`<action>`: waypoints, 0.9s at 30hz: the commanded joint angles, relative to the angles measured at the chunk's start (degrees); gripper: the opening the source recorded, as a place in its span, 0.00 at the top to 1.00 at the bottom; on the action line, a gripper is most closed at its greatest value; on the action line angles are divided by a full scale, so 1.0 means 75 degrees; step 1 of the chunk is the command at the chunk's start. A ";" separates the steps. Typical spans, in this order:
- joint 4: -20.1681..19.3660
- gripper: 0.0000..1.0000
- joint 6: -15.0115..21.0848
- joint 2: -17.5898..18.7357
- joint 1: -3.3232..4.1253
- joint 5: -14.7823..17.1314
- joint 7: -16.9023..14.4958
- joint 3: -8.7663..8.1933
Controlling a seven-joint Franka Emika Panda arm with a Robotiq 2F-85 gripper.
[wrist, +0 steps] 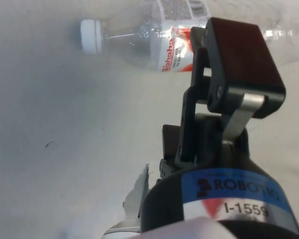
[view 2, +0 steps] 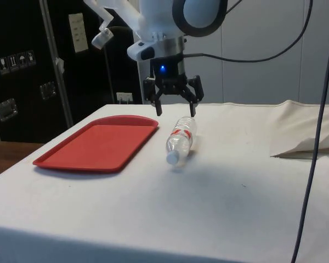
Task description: Place the bottle upright on the tray.
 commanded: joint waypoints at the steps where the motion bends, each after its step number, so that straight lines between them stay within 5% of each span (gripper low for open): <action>1: 0.0031 0.00 -0.0031 0.0015 0.0031 -0.0214 0.0153 -0.0008; 3: 0.0000 0.00 -0.0031 0.0000 0.0000 -0.0023 0.0000 0.0053; 11: 0.0099 0.00 -0.0168 0.0092 0.0053 -0.0726 0.0489 0.0076; 12: 0.0031 0.00 -0.0099 0.0076 0.0023 -0.0481 0.0313 0.0115; 13: 0.0107 0.00 -0.0191 0.0099 0.0053 -0.0802 0.0527 0.0076; 19: 0.0183 0.00 -0.0351 0.0122 0.0053 -0.1238 0.0756 0.0076; 20: 0.0115 0.00 -0.0306 0.0084 0.0023 -0.1008 0.0588 0.0115; 27: 0.0275 0.00 -0.0535 0.0160 0.0038 -0.1719 0.0940 0.0069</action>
